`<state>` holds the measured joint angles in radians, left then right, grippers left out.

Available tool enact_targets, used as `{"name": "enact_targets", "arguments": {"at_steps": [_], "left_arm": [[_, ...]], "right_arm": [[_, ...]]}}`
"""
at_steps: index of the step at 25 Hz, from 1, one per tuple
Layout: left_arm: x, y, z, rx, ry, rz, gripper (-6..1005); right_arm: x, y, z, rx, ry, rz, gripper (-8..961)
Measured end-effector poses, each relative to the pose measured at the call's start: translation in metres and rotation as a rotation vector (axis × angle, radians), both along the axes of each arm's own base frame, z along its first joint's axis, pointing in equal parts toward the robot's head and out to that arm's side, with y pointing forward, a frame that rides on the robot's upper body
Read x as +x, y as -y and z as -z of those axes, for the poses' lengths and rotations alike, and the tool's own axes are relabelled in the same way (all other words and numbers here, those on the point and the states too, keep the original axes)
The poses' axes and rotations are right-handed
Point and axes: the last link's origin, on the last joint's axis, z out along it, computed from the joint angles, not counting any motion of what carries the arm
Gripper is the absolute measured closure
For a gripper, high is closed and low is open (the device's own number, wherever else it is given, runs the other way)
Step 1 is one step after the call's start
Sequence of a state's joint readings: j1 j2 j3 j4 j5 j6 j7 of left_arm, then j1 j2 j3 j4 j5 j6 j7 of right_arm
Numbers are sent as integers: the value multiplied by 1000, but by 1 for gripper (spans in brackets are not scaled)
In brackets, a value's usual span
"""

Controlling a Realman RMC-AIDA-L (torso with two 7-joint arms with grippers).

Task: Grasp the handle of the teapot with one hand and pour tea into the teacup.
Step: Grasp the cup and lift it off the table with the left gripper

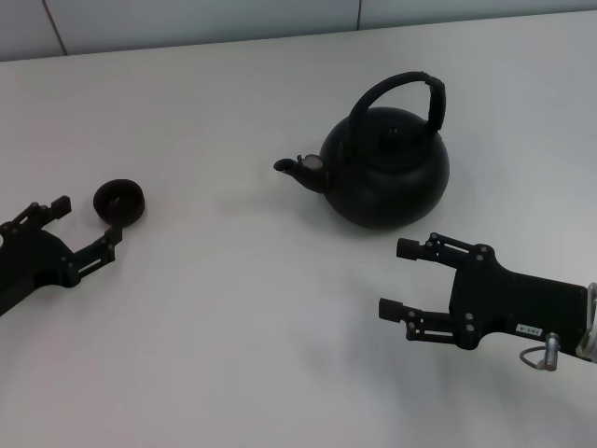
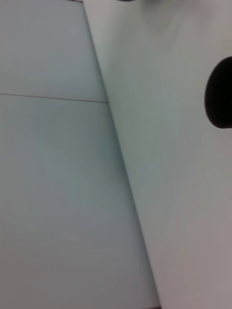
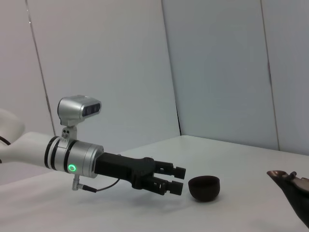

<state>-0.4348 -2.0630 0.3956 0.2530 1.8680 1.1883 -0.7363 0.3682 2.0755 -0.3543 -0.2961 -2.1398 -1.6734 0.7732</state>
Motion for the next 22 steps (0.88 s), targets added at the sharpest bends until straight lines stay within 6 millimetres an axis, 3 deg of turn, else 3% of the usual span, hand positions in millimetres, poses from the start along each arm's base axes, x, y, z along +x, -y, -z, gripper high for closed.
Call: {"name": "enact_targets", "arguments": {"at_steps": [22], "left_arm": [[7,-11,8,-11,-28,5,144]], "right_arm": [[0,-1,0,2,0,-1,130]]}}
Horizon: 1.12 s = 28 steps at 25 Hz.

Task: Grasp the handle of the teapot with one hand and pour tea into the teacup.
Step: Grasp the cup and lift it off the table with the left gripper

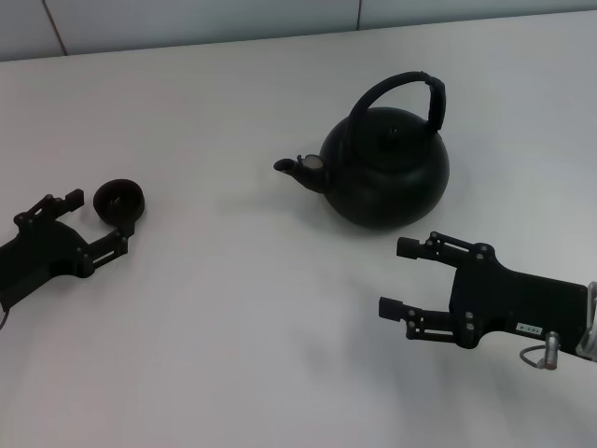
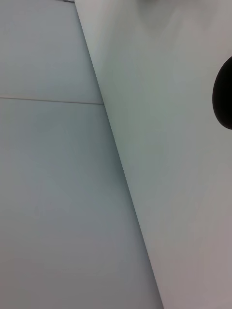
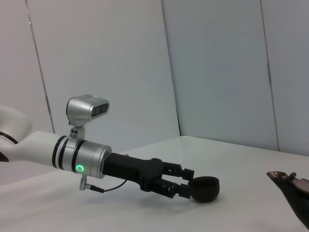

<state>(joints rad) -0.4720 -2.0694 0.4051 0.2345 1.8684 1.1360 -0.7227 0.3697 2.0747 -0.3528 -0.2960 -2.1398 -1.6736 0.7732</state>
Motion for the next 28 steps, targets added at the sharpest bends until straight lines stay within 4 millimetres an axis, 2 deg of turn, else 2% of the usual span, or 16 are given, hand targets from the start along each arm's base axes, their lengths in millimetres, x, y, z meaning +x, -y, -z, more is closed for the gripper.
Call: {"name": "enact_targets", "arguments": {"at_steps": [28], "left_arm": [[14,-22,11,-11,-39,-1,144]], "right_arm": [[-2,-4,-1,6,-3,-7,139]]}}
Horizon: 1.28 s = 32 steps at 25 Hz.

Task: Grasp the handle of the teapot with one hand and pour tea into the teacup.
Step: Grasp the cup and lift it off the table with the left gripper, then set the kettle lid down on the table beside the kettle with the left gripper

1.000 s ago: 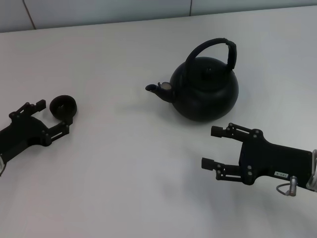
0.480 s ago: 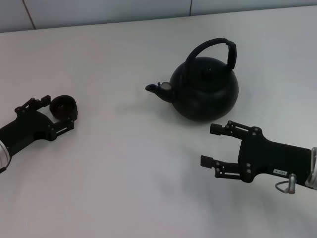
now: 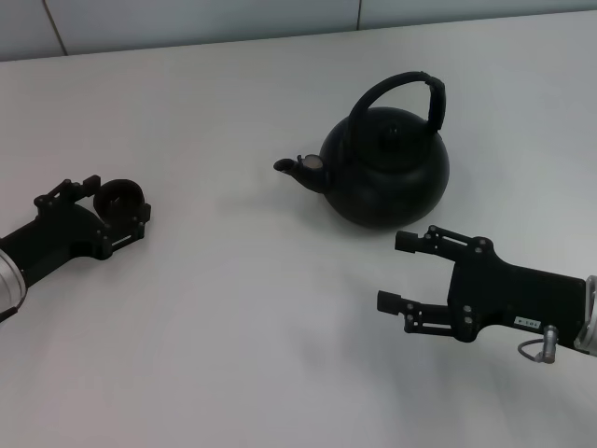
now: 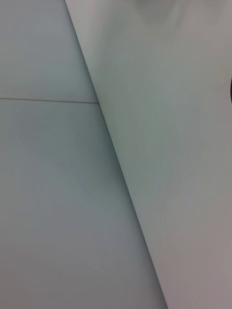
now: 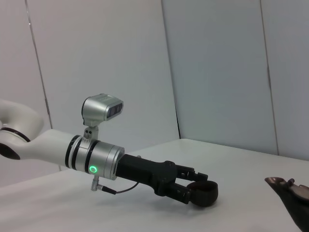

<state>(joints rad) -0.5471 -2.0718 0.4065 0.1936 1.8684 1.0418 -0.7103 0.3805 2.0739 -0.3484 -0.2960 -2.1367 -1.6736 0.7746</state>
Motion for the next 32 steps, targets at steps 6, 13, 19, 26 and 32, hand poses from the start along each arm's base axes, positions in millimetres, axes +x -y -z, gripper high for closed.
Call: {"name": "enact_targets", "arguments": {"at_steps": [6,13,19,26,32], "left_arm": [[0,-1,1,0,-5,-3,144],[1,-2,3,-6,-6,-8,144],[1,-2,3,-6,-5,-6,242],[4,-2,2,-9,5,10,308],[18,-2,6,-34,52,61,307]], "right_arm": [[0,0,0,1,-1,0,141],[0,-1,0,3,-1,0,144],[0,-1,0,3,-1,0,146],[0,-1,0,3,-1,0,149],[-1,-1,0,2,-1,-2,152]]}}
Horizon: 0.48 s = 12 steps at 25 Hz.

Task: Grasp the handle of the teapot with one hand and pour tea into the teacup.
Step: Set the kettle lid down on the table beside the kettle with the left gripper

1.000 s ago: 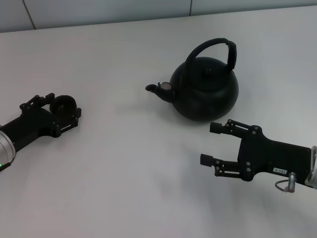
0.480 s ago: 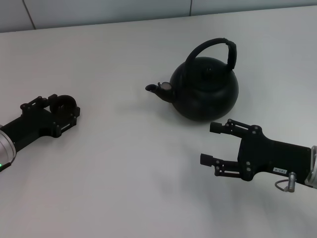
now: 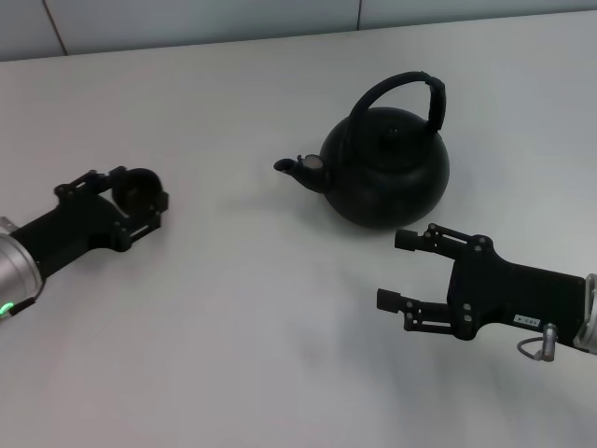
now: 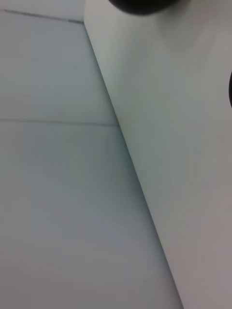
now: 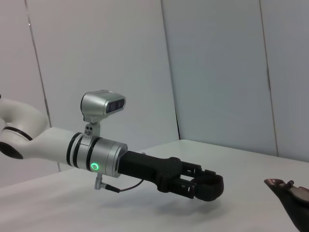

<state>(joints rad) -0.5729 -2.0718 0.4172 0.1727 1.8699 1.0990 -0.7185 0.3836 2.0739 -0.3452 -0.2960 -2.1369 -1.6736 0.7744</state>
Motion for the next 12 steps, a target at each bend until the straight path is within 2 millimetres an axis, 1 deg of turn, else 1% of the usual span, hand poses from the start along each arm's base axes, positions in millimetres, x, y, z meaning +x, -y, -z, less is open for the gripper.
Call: {"name": "enact_targets", "arguments": {"at_steps": [1,5,9,12], "left_arm": [[0,0,0,0,0,0,307],[11,0,9,-45,11,38,307],[16,1,13,-65,18,59,307],[24,0,17,-84,32,80,306]], "right_arm": [[0,0,0,0,0,0,152],[0,0,0,1,1,0,154],[0,0,0,2,1,0,155],[1,1,0,2,1,3,157]]}}
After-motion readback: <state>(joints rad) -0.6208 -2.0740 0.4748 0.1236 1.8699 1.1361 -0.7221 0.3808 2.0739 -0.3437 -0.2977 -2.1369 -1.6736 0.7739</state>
